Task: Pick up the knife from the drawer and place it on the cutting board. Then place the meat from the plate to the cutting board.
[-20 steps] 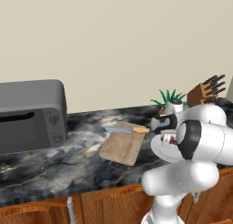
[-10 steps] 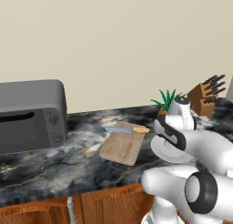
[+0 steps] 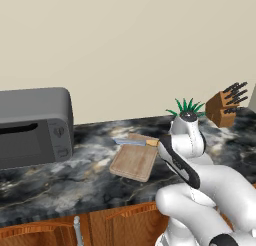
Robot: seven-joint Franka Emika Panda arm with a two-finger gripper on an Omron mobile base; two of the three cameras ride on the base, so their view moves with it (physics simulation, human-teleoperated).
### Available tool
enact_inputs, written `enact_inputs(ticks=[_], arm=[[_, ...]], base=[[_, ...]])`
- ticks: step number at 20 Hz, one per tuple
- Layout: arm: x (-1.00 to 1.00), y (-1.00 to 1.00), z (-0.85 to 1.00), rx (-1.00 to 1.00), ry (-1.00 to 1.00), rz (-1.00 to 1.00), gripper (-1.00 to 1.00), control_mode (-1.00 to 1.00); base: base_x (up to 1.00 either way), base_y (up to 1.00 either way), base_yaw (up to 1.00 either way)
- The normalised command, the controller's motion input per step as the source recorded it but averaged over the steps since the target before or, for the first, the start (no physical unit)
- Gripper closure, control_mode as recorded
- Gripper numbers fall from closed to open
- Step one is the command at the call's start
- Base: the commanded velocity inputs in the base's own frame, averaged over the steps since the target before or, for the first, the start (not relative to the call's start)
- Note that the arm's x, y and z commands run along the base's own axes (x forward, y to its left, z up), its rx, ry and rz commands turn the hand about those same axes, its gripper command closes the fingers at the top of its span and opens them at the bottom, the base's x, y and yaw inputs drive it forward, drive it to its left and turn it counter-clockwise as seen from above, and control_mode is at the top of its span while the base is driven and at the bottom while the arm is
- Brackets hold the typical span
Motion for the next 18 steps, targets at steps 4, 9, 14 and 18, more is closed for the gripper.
enact_inputs(ticks=[4, 9, 14, 18], arm=[[0.05, 0.69, 0.17, 0.0, 0.0, 0.17, 1.0, -1.0], [0.14, 0.69, 0.13, 0.0, 0.0, 0.18, 1.0, -1.0], [0.23, 0.61, -0.01, 0.0, 0.03, 0.15, 1.0, -1.0], [0.36, 0.34, -0.24, -0.01, 0.08, 0.09, 1.0, -1.0]], base=[[0.0, 0.0, 0.0], [0.0, 0.0, 0.0], [0.0, 0.0, 0.0], [0.0, 0.0, 0.0]])
